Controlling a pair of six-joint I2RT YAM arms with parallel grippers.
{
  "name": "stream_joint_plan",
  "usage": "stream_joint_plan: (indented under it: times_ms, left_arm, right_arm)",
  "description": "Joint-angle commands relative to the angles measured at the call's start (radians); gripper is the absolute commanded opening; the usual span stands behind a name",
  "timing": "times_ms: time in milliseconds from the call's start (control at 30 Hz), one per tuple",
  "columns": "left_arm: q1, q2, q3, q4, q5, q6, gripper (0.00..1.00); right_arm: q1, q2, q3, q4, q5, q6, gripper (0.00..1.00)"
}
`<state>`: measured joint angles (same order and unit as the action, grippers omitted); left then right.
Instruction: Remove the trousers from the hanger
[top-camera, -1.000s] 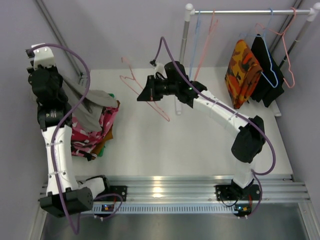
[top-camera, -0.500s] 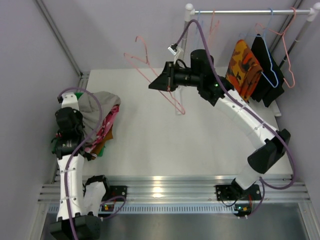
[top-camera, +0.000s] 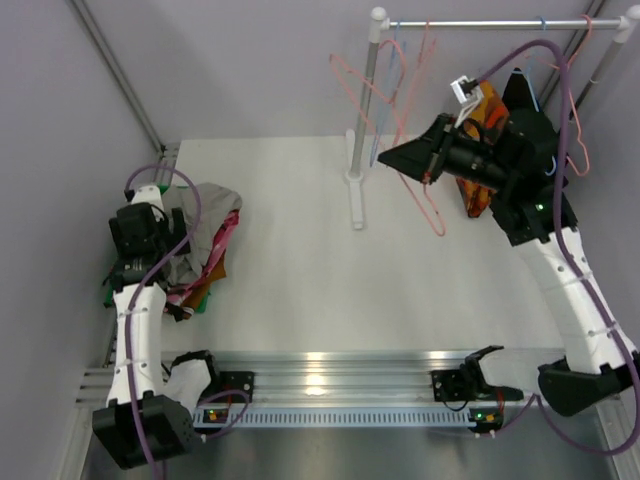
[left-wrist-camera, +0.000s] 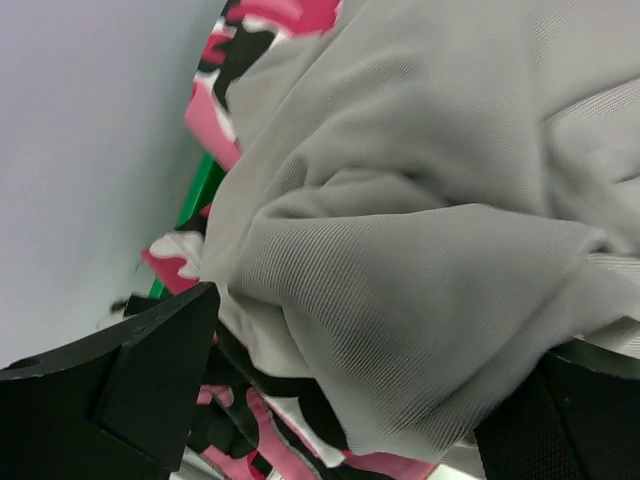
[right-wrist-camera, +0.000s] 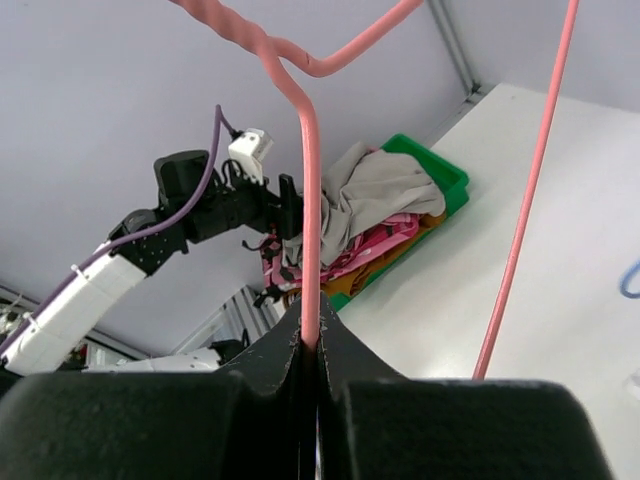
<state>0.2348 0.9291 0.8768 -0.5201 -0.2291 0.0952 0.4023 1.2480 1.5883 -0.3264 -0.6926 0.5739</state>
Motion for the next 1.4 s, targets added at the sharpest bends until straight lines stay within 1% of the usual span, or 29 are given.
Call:
stream_joint_plan:
  times_ms: [0, 33, 100, 133, 200, 267, 367, 433, 467, 500, 533, 633, 667, 700, 767, 800, 867, 900, 967, 1000, 1033, 1067, 1100, 1133, 1200, 1267, 1300, 1333, 1367]
  left_arm:
    - [0.003, 0.022, 0.132, -0.023, 0.125, -0.014, 0.99]
    - [0.003, 0.034, 0.205, -0.053, 0.131, -0.012, 0.99]
    - [0.004, 0.08, 0.302, -0.112, 0.207, 0.011, 0.99]
    - [0.005, 0.098, 0.397, -0.145, 0.246, 0.018, 0.99]
    - [0.005, 0.147, 0.485, -0.24, 0.351, 0.032, 0.99]
    - [0.005, 0.193, 0.578, -0.323, 0.375, 0.011, 0.99]
    - [0.005, 0.246, 0.622, -0.391, 0.324, -0.02, 0.99]
    - [0.006, 0.267, 0.62, -0.443, 0.283, -0.031, 0.99]
    - [0.012, 0.272, 0.61, -0.455, 0.29, -0.034, 0.99]
    - [0.035, 0.267, 0.604, -0.468, 0.331, -0.028, 0.99]
    - [0.044, 0.254, 0.594, -0.462, 0.441, -0.022, 0.99]
    - [0.046, 0.188, 0.585, -0.436, 0.597, -0.008, 0.99]
    - [0.046, 0.183, 0.593, -0.443, 0.69, 0.004, 0.99]
    - [0.044, 0.186, 0.619, -0.454, 0.72, 0.008, 0.99]
    - [0.044, 0.218, 0.655, -0.512, 0.779, 0.026, 0.99]
    - [0.044, 0.223, 0.669, -0.523, 0.781, 0.037, 0.99]
    - [0.044, 0.215, 0.689, -0.508, 0.775, 0.046, 0.99]
    - [0.044, 0.211, 0.692, -0.492, 0.765, 0.04, 0.99]
    - [0.041, 0.212, 0.72, -0.459, 0.76, 0.023, 0.99]
    - [0.035, 0.221, 0.737, -0.454, 0.749, 0.012, 0.99]
    - [0.031, 0.229, 0.755, -0.448, 0.742, 0.002, 0.99]
    - [0.028, 0.253, 0.801, -0.446, 0.738, -0.006, 0.99]
    - [0.023, 0.266, 0.824, -0.445, 0.729, -0.02, 0.99]
    - [0.021, 0.278, 0.846, -0.44, 0.719, -0.029, 0.99]
    - [0.021, 0.3, 0.893, -0.416, 0.7, -0.055, 0.99]
    - [0.021, 0.297, 0.901, -0.387, 0.688, -0.072, 0.99]
    - [0.021, 0.297, 0.9, -0.358, 0.685, -0.081, 0.99]
    - [0.021, 0.295, 0.898, -0.347, 0.673, -0.09, 0.99]
    - [0.02, 0.29, 0.893, -0.336, 0.669, -0.101, 0.99]
  right_arm:
    - [-0.075, -0.116, -0.049, -0.023, -0.07, -0.034, 0.0]
    - [-0.109, -0.168, -0.063, -0.029, -0.074, -0.043, 0.0]
    - [-0.134, -0.222, -0.096, -0.057, -0.078, -0.08, 0.0]
    - [-0.154, -0.272, -0.105, -0.069, -0.076, -0.091, 0.0]
    - [-0.164, -0.318, -0.125, -0.109, -0.061, -0.124, 0.0]
    - [-0.166, -0.37, -0.132, -0.158, -0.024, -0.163, 0.0]
    - [-0.165, -0.394, -0.123, -0.206, 0.004, -0.186, 0.0]
    - [-0.166, -0.398, -0.116, -0.237, 0.021, -0.198, 0.0]
    - [-0.166, -0.398, -0.114, -0.249, 0.028, -0.206, 0.0]
    - [-0.166, -0.401, -0.113, -0.256, 0.063, -0.207, 0.0]
    - [-0.169, -0.407, -0.114, -0.281, 0.091, -0.209, 0.0]
    - [-0.183, -0.436, -0.131, -0.333, 0.223, -0.215, 0.0]
    - [-0.186, -0.441, -0.133, -0.356, 0.26, -0.212, 0.0]
    - [-0.189, -0.444, -0.133, -0.379, 0.33, -0.207, 0.0]
    - [-0.198, -0.456, -0.133, -0.431, 0.395, -0.204, 0.0]
    - [-0.2, -0.46, -0.126, -0.442, 0.451, -0.201, 0.0]
    - [-0.203, -0.446, -0.114, -0.47, 0.496, -0.209, 0.0]
    - [-0.206, -0.438, -0.108, -0.473, 0.533, -0.209, 0.0]
    - [-0.223, -0.395, -0.105, -0.458, 0.539, -0.229, 0.0]
    - [-0.253, -0.372, -0.088, -0.436, 0.513, -0.232, 0.0]
    - [-0.276, -0.316, -0.076, -0.422, 0.492, -0.232, 0.0]
    - [-0.302, -0.282, -0.065, -0.406, 0.466, -0.218, 0.0]
    - [-0.334, -0.248, -0.038, -0.366, 0.397, -0.204, 0.0]
    - [-0.391, -0.172, -0.018, -0.344, 0.365, -0.192, 0.0]
    - [-0.439, -0.096, 0.043, -0.294, 0.314, -0.158, 0.0]
    - [-0.47, 0.006, 0.099, -0.189, 0.274, -0.113, 0.0]
    - [-0.476, 0.043, 0.126, -0.168, 0.248, -0.1, 0.0]
    - [-0.479, 0.132, 0.163, -0.154, 0.228, -0.086, 0.0]
    - [-0.484, 0.177, 0.233, -0.155, 0.214, -0.051, 0.0]
